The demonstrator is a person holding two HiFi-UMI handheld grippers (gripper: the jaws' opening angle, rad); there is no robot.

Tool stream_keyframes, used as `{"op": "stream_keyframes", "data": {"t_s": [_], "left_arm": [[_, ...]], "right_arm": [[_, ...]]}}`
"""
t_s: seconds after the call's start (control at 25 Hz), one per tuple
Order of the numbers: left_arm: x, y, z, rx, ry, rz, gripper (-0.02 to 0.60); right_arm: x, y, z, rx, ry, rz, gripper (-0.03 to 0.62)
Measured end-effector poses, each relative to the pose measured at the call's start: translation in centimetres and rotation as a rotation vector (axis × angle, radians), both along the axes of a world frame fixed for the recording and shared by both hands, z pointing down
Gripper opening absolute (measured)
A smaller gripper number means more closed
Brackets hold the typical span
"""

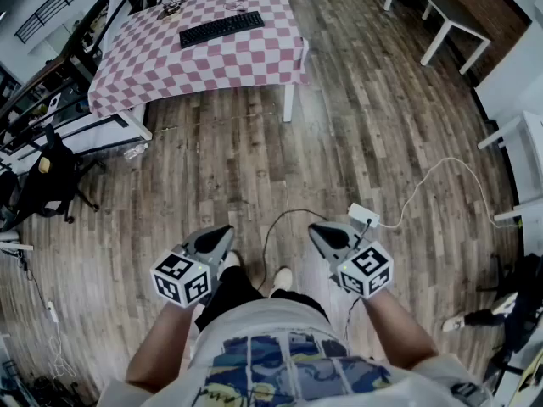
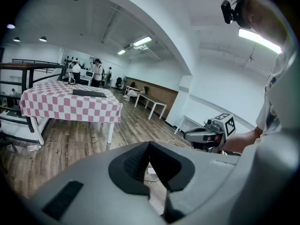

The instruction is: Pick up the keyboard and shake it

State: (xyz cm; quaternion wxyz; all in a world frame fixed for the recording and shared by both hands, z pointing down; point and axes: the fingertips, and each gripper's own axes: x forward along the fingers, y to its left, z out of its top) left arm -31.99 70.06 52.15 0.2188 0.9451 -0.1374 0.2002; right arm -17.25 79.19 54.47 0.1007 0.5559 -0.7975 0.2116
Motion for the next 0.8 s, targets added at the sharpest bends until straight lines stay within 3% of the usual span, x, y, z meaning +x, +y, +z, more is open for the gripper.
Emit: {"op": "stream_keyframes", "data": {"t_s": [0.4, 0.8], "left_arm": [[3.5, -8.7, 1.6, -0.019, 0.025, 0.021, 0.003], [9.3, -26.2, -0.3, -0.024, 0.083, 0.070, 0.003]], "right_arm": [[2.8, -8.6, 0.9, -0.012, 0.024, 0.002, -0.005], [8.1, -24.9, 0.0, -0.105, 0.032, 0.071, -0.002]]}}
